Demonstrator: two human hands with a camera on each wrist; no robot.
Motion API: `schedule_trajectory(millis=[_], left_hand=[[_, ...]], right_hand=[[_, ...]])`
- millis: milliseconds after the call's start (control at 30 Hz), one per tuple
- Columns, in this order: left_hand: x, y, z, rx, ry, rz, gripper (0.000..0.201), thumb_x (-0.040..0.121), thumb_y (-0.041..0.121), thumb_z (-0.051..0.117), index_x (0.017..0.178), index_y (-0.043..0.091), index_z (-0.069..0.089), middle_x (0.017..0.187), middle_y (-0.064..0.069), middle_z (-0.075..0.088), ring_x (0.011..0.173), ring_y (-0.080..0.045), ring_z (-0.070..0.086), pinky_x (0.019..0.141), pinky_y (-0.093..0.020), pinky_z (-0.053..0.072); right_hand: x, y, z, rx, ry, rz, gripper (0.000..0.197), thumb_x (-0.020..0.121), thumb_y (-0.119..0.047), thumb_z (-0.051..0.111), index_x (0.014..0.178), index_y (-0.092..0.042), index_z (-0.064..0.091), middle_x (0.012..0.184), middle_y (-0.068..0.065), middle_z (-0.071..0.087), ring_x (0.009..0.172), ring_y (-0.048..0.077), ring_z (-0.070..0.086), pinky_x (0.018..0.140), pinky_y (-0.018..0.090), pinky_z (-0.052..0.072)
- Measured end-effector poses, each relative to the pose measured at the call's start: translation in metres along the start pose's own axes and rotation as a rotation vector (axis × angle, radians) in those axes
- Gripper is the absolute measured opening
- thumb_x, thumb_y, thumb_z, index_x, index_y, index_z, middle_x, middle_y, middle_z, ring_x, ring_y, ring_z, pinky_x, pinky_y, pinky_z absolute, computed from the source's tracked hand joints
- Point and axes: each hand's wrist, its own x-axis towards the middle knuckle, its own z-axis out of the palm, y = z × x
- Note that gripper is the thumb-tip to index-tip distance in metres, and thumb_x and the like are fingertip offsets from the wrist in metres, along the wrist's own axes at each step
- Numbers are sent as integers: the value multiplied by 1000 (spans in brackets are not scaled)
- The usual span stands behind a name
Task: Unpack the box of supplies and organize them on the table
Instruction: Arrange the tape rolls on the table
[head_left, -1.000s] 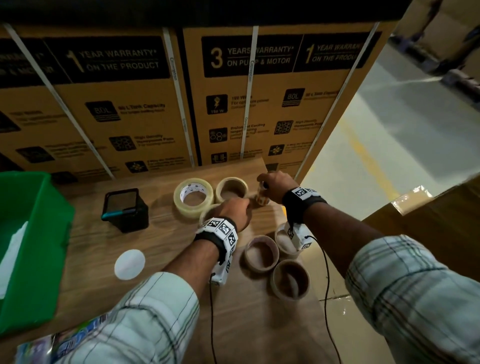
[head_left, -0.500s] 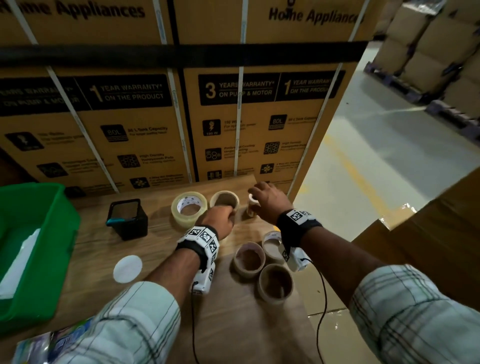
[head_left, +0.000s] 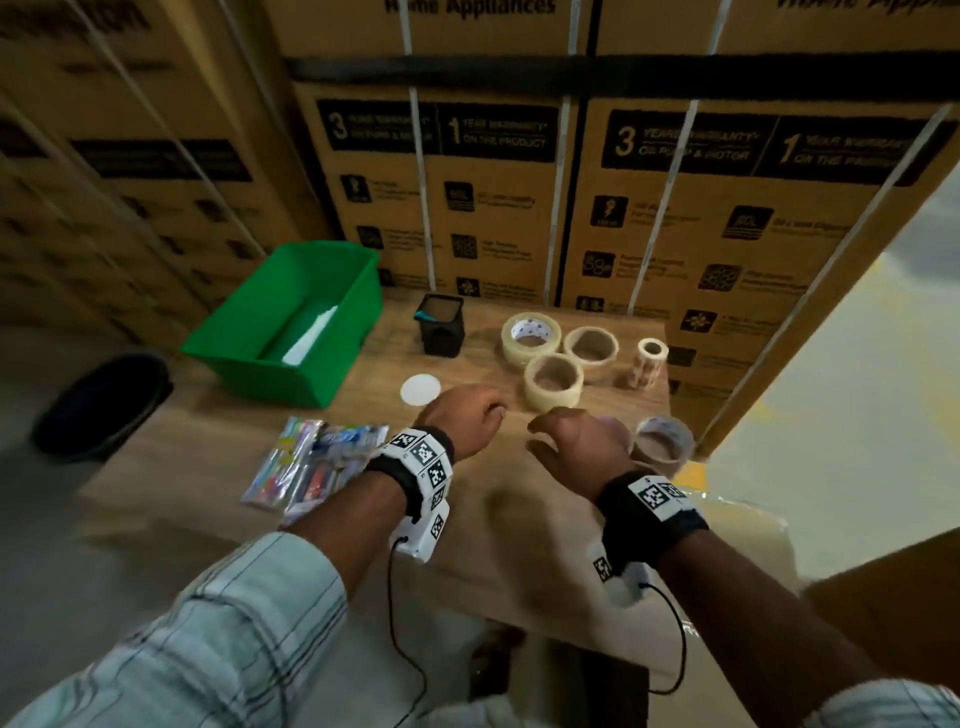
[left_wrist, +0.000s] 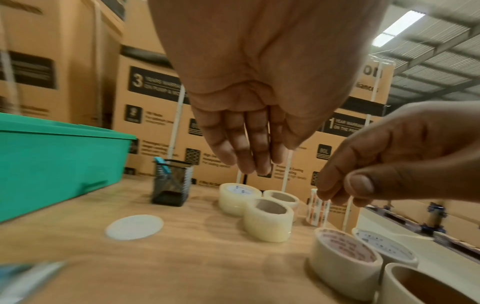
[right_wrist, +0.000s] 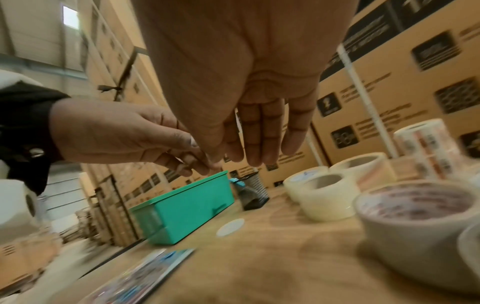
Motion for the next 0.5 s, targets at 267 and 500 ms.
schedule_trajectory(millis=[267,500], left_hand=[[-99,-71,-10,-18,61,-224,23,91,23,50,107,20,66,110,-3,69,104,-24,62,89,-33,49],[-136,-130,-24,-31,85,-347,24,92,24,47,105,18,66,105,-8,69,98,-29,62,82,-32,50]], right_hand=[[2,-89,41,26,-138,-219,33,90,-40,50,117,-23,61,111,3,63,105,24,59,86,35,49],[19,-135,65,-6,-218,-289,32,89,-40,50,115,-25,60,112,1,63,106,24,58,87,36,49]])
